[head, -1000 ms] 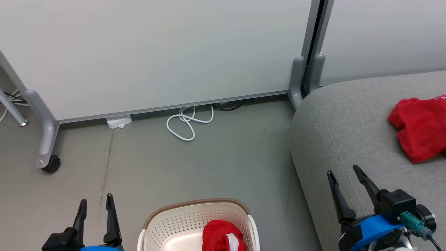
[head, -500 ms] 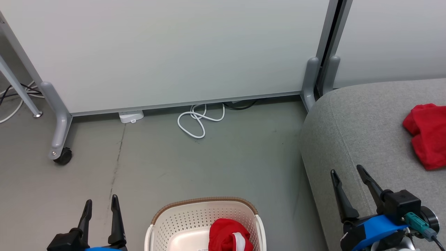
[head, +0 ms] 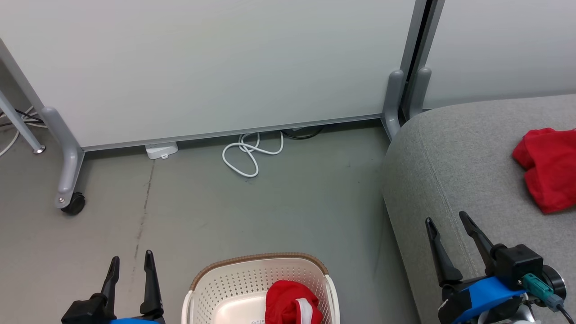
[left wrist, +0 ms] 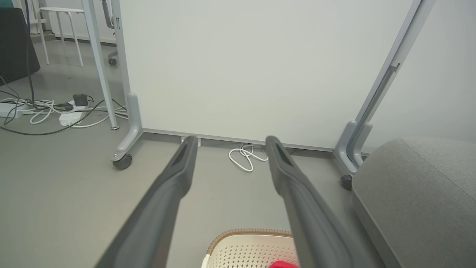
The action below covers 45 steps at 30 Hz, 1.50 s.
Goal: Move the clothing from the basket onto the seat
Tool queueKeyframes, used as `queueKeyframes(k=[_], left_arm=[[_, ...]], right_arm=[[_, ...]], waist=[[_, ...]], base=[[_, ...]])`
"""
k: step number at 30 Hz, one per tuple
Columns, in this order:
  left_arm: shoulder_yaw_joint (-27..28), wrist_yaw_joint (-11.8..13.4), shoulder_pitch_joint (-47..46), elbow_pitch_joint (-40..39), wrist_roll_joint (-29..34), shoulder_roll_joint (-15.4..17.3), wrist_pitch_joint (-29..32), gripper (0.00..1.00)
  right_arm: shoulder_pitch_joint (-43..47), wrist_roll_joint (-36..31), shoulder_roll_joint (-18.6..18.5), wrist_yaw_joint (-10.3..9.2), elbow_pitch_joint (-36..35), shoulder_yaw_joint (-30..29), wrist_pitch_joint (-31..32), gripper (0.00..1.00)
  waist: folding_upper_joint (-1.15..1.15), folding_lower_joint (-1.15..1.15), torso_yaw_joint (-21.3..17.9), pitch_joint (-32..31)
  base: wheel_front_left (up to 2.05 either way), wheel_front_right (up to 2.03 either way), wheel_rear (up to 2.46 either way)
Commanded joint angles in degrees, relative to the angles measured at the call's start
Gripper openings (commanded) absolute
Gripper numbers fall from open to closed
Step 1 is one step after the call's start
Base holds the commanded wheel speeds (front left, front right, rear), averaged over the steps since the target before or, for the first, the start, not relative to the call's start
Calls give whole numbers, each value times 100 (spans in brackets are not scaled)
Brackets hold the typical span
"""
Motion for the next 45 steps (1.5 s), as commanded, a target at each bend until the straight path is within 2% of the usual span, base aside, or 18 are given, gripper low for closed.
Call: queueKeyframes(k=[1, 7, 13, 20, 22, 29, 34, 39, 45], left_arm=[[23, -10, -106, -19, 36, -4, -29, 100], [-10, -61, -163, 12, 88, -30, -29, 100], [-242, -138, -488, 364, 163, -28, -29, 100], [-551, -195, -1339, 1419, 125, 76, 82, 100], [-576, -201, -1459, 1571, 111, 96, 117, 100], [-650, -214, -2312, 2614, 71, 401, 548, 100], [-529, -57, -2741, 3193, -11, 619, 960, 100], [-452, 16, -3007, 3490, -84, 826, 1260, 100], [-548, -15, -3352, 3771, -79, 945, 1642, 100]], right_arm=[[33, 2, 20, 1, -30, 1, -20, 100], [-103, 7, 21, 1, -78, 101, -30, 100], [-397, 56, -27, 1, -247, 472, -18, 100], [-911, 165, 11, 1, -331, 894, -156, 100], [-999, 180, 28, 1, -325, 953, -188, 100], [-1598, 373, 150, 1, -186, 1386, -570, 100], [-1900, 576, 181, 1, -39, 1619, -814, 100], [-2119, 975, 185, 1, 27, 1878, -974, 100], [-2137, 1115, 186, 1, -152, 1812, -1012, 100]], waist=[[0, -1, -7, 20], [0, -1, -124, 163], [0, -1, -582, 632], [0, -1, -1370, 1594], [0, -1, -1488, 1753], [0, -1, -2232, 2911], [0, -1, -2629, 3558], [0, -1, -2908, 4026], [0, -1, -2851, 4416]], base=[[0, 0, 0], [0, 0, 0], [0, 0, 0], [0, 0, 0], [0, 0, 0], [0, 0, 0], [0, 0, 0], [0, 0, 0], [0, 0, 0]])
